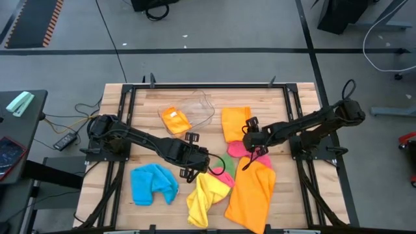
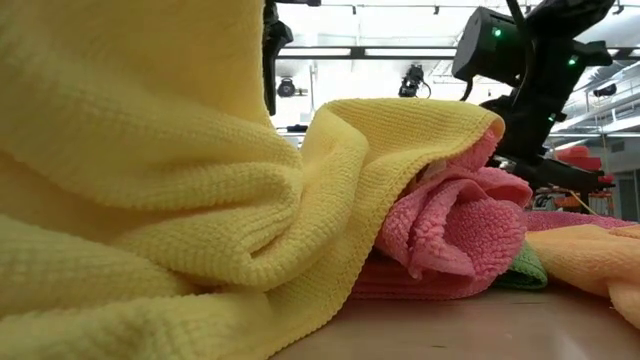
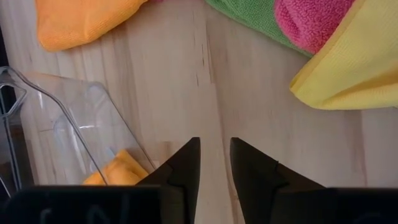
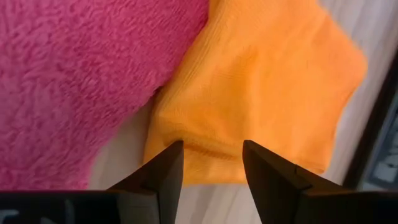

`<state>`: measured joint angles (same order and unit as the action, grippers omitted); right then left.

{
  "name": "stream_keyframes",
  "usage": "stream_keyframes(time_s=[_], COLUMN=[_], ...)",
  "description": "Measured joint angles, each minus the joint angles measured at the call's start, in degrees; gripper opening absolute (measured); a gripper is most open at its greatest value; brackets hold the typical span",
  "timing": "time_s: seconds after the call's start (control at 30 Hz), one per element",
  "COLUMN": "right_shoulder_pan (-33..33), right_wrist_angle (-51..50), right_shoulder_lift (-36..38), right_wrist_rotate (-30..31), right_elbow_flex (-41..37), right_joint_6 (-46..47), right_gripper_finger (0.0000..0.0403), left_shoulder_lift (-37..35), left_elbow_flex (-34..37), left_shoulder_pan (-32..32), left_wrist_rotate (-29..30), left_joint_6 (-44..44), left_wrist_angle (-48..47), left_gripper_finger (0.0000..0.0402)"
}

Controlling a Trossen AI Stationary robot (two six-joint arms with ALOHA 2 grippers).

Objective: Fold microfiber towels
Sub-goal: Fold the orange microfiber towel

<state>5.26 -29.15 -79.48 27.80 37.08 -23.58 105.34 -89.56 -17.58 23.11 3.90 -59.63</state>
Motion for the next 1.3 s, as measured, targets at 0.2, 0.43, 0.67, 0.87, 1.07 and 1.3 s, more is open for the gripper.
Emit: stream_keyframes(time_s=[0.2, 0.43, 0.67, 0.87, 1.07, 1.3], right_shoulder_pan=[0.0, -1.9, -2.5, -2.1, -1.2, -1.2], right_wrist_angle=[2.5, 3.1, 4.7, 6.2, 7.5, 4.4], right_shoulder_lift=[-0.3, -2.1, -2.5, -2.5, -2.5, -2.4], right_wrist_rotate=[0.9, -0.7, -0.2, -0.8, -0.8, 4.0], right_elbow_flex=[0.0, -0.9, -2.8, -2.8, -2.8, -0.9], right_joint_6=[-4.8, -7.9, -9.3, -10.3, -11.1, -11.0], right_gripper_finger=[0.0172, 0.0148, 0.0117, 0.0086, 0.0036, 0.0005], left_shoulder_lift=[0.0, 0.0, 0.0, 0.0, 0.0, 0.0], left_elbow_flex=[0.0, 0.0, 0.0, 0.0, 0.0, 0.0], left_shoulder_pan=[0.0, 0.0, 0.0, 0.1, 0.1, 0.1], left_wrist_rotate=[0.0, 0.0, 0.0, 0.0, 0.0, 0.0], left_joint_6=[0.0, 0.0, -0.2, -0.3, -0.2, -0.2], left_wrist_angle=[0.0, 0.0, 0.0, 0.0, 0.0, 0.0], left_gripper_finger=[0.0089, 0.0093, 0.0086, 0.0084, 0.0085, 0.0079])
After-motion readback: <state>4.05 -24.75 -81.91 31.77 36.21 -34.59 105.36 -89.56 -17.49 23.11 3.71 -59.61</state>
